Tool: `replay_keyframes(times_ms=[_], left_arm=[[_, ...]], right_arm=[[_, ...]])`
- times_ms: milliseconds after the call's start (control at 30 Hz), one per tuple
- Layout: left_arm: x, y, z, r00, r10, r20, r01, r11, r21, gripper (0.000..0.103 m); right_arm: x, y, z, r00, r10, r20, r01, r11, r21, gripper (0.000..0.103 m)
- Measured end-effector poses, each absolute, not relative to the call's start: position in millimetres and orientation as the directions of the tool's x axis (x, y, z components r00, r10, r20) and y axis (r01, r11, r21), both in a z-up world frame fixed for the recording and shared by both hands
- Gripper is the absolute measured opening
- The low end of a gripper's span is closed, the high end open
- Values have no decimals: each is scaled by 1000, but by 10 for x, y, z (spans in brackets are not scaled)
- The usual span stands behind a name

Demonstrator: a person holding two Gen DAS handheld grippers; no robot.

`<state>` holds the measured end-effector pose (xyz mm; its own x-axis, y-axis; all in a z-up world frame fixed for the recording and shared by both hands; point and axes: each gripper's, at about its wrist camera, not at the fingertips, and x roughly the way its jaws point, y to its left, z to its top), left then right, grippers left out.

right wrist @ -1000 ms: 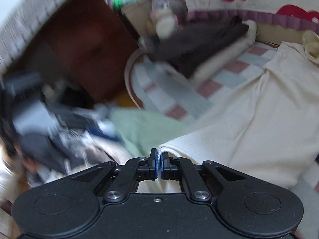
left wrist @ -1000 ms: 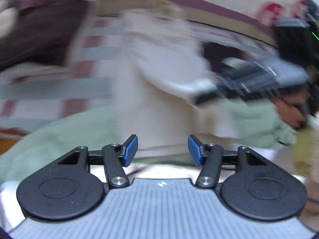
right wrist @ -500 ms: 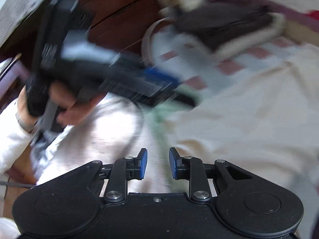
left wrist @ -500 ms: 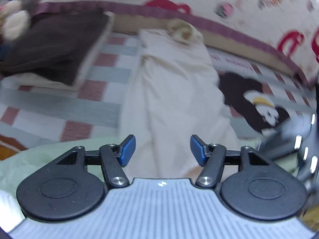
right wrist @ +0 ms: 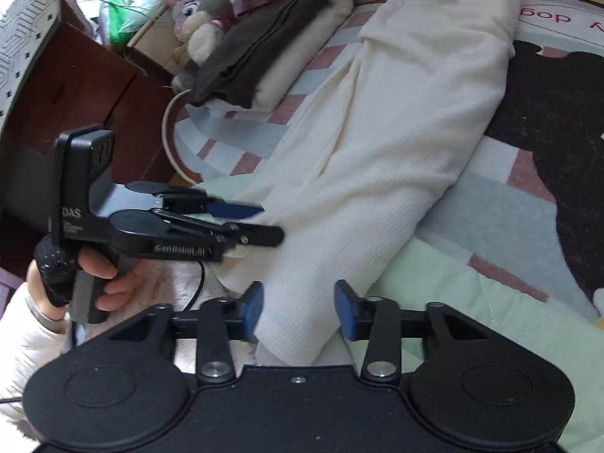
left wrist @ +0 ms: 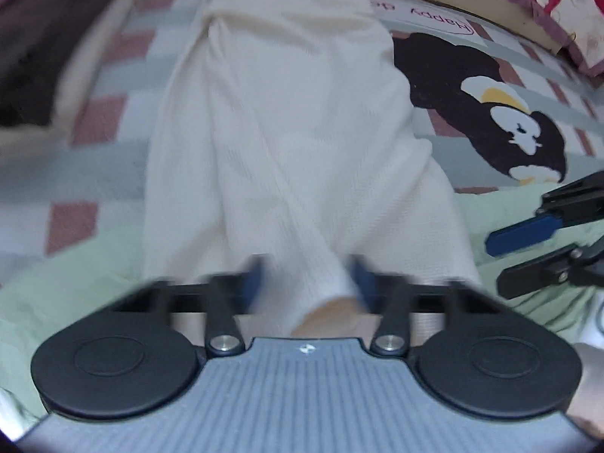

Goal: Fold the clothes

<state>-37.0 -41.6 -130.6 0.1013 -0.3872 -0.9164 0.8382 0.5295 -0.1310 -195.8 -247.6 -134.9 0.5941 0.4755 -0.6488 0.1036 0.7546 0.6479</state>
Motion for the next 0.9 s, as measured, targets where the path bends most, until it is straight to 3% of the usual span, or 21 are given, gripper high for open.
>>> replay_keyframes(times_ms=[133,300,500,700,733,767,800,900], left_arm=[[-387,-283,-1081,231,-386,-893,823,567,-32,6],[-463,109,-798,312,-460,-831,744,662,-87,6],[-402,279,-920,364,-382,-849,684,728,-35,5],[-179,336,-1020,305,-393,-867,660,744,-105,8],[-162,301,-1061,299,-387,-872,687,722,-85,9],[-145,265,-1110,298,-379,-876,715,697,-59,9],[-112,265,-1128,295,-374,-879,724,688,-50,9],[1,354,-1089,288,-373,-882,720,691,-58,4]], right_arm=[[-1892,-2495,-1469,587,476,-656,176,715,676,55],[-1882,-2576,-1649,592,527,-610,246,602,760,55],[-1808,-2581,-1732,595,542,-593,283,550,786,57],[-1651,-2534,-1940,578,514,-634,292,595,749,57],[-1605,-2529,-1982,584,522,-622,270,598,755,52],[-1562,-2513,-1985,584,530,-614,239,611,755,19],[-1542,-2499,-1937,591,544,-596,196,620,760,14],[-1649,-2615,-1691,641,608,-469,85,551,830,13]])
